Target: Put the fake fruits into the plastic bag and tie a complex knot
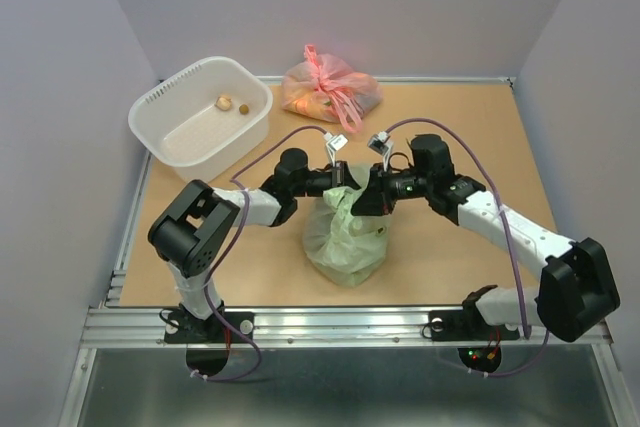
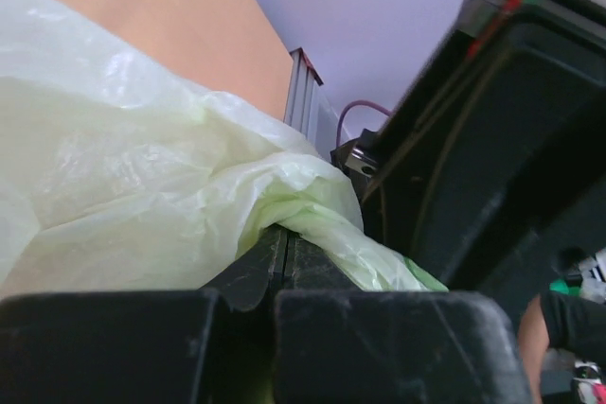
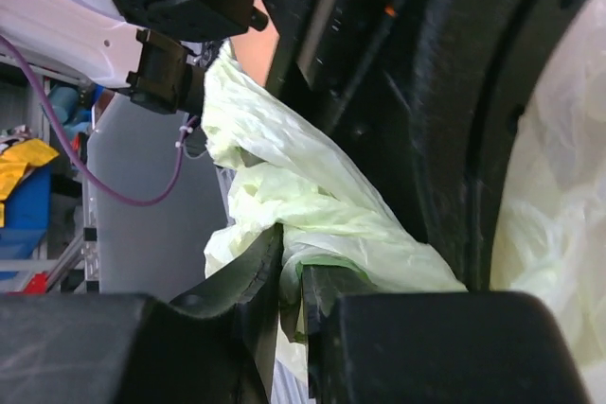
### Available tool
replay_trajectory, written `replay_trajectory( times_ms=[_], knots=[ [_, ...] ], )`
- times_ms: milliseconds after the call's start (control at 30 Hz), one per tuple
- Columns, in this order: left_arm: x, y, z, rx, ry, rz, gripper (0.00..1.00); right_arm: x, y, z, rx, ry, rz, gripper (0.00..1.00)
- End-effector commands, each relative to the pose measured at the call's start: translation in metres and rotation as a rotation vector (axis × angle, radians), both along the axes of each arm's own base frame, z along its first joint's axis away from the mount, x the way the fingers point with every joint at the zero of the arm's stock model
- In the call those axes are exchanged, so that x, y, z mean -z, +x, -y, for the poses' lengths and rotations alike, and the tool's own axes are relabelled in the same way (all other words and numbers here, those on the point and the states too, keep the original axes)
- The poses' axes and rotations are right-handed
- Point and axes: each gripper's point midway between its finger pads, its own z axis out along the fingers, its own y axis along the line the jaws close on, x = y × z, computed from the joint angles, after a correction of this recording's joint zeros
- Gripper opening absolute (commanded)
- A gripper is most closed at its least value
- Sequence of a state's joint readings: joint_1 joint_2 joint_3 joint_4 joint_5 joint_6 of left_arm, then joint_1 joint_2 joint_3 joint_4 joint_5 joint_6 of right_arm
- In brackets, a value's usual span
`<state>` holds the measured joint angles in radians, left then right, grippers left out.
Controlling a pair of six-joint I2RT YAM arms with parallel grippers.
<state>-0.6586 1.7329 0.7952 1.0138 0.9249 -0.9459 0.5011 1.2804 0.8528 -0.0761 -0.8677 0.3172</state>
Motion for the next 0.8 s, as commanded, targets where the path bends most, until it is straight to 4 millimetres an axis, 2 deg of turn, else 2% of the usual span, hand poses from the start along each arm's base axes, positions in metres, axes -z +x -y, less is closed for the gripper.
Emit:
replay_trajectory(
  times_ms=[0, 67, 100, 133, 200, 233, 267, 300, 400, 467, 533, 600, 733, 767],
  knots=[
    [-0.014, -0.015, 0.016, 0.096, -0.068, 0.033, 0.0, -0.034, 0.017, -0.013, -0.008, 0.051, 0.143, 0.18],
    [-0.017, -0.006, 0.016, 0.083, -0.08, 0.026, 0.0, -0.035, 0.014, -0.01, -0.002, 0.044, 0.157, 0.3],
    [-0.019, -0.004, 0.015, 0.076, -0.089, 0.021, 0.0, -0.033, 0.013, -0.007, 0.007, 0.03, 0.164, 0.4],
    [-0.022, -0.002, 0.013, 0.072, -0.097, 0.022, 0.0, -0.029, 0.011, -0.001, 0.03, -0.002, 0.157, 0.57],
    [-0.026, 0.004, 0.009, 0.059, -0.106, 0.021, 0.0, -0.023, 0.008, 0.009, 0.069, -0.038, 0.166, 0.7],
    [-0.029, 0.004, 0.008, 0.058, -0.111, 0.026, 0.0, -0.028, 0.007, 0.019, 0.115, -0.053, 0.191, 0.74],
    [-0.029, 0.005, 0.006, 0.056, -0.111, 0.025, 0.0, -0.041, 0.003, 0.025, 0.136, -0.037, 0.226, 0.75],
    [-0.031, 0.005, 0.006, 0.057, -0.113, 0.027, 0.0, -0.038, 0.004, 0.026, 0.152, -0.047, 0.216, 0.75],
    [-0.033, 0.005, 0.005, 0.055, -0.117, 0.03, 0.0, -0.06, 0.004, 0.039, 0.239, -0.022, 0.242, 0.75],
    [-0.033, 0.004, 0.005, 0.059, -0.118, 0.029, 0.0, -0.068, 0.006, 0.05, 0.313, -0.015, 0.235, 0.67],
    [-0.032, 0.004, 0.004, 0.06, -0.117, 0.029, 0.0, -0.061, 0.01, 0.06, 0.356, -0.029, 0.192, 0.56],
    [-0.033, 0.003, 0.004, 0.062, -0.118, 0.032, 0.0, -0.048, 0.018, 0.073, 0.406, -0.048, 0.12, 0.49],
    [-0.034, 0.002, 0.003, 0.068, -0.121, 0.04, 0.0, -0.036, 0.033, 0.095, 0.448, -0.029, 0.018, 0.51],
    [-0.033, 0.001, 0.003, 0.069, -0.12, 0.037, 0.0, -0.036, 0.032, 0.095, 0.422, -0.026, 0.014, 0.51]
  ],
)
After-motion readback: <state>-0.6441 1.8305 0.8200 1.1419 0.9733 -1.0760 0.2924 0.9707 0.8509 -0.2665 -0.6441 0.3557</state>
